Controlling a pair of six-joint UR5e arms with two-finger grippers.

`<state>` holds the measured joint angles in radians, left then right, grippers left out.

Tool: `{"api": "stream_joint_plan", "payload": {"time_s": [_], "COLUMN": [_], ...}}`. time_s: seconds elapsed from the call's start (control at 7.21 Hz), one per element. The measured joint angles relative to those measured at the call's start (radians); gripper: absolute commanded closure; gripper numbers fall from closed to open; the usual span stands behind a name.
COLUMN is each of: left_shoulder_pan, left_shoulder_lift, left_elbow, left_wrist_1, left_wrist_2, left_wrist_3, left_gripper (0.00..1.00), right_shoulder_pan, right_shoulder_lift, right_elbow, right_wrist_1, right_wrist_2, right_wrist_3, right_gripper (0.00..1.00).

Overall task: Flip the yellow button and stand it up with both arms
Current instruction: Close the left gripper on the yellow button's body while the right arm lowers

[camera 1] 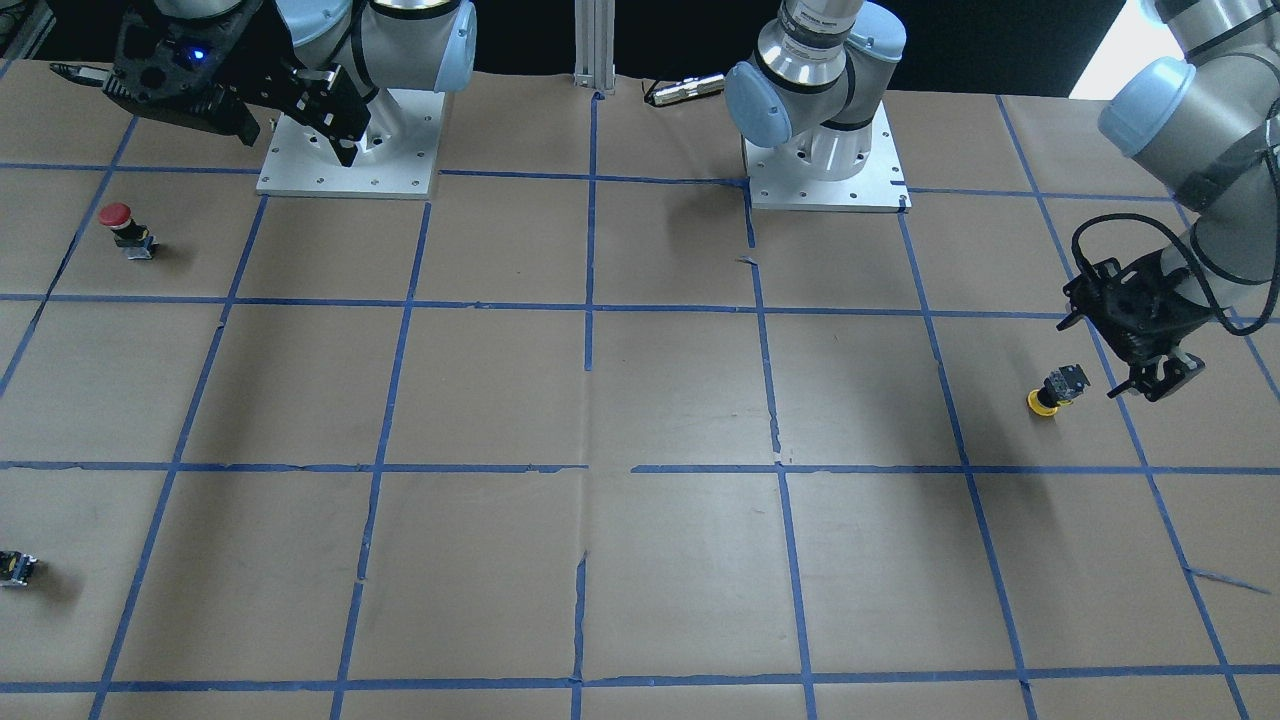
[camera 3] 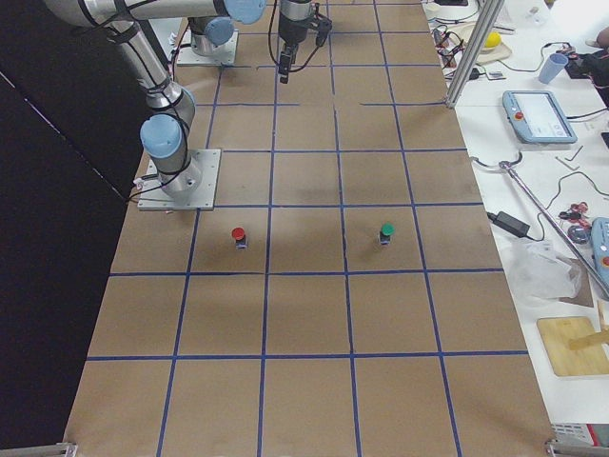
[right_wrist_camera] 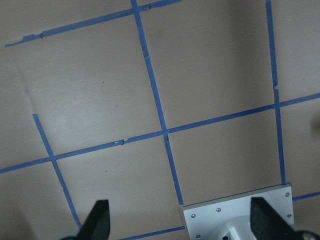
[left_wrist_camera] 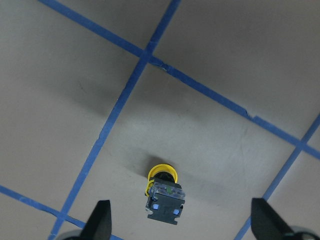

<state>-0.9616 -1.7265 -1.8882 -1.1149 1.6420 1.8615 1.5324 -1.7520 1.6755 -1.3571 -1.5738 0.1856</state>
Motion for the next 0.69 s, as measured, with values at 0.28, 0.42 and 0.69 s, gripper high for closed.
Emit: {"api": "stream_joint_plan", "payload": {"time_s": [0.28,0.42,0.69], "left_shoulder_pan": [0.035,0.050,0.064], "left_shoulder_lift": [-0.056,-0.074,-0.085], "left_elbow": [-0.040,-0.052,-0.069], "left_wrist_1": [0.140,0.167,0.151], "left_wrist_2": [0.001,0.004,0.008], "left_wrist_3": [0.213,0.288,0.378], "left_gripper": [0.04,0.04,0.04], "right_shoulder_pan": [0.000,-0.003,-0.024], "right_shoulder_lift": [0.001,0.003,0.000], "right_elbow": [0.000,0.000,-0.001], "right_wrist_1": [-0.002,-0.005,-0.009], "right_wrist_2": [-0.002,-0.002,-0.003], "right_wrist_3": [0.000,0.000,0.001], "right_gripper": [0.00,0.00,0.00]}}
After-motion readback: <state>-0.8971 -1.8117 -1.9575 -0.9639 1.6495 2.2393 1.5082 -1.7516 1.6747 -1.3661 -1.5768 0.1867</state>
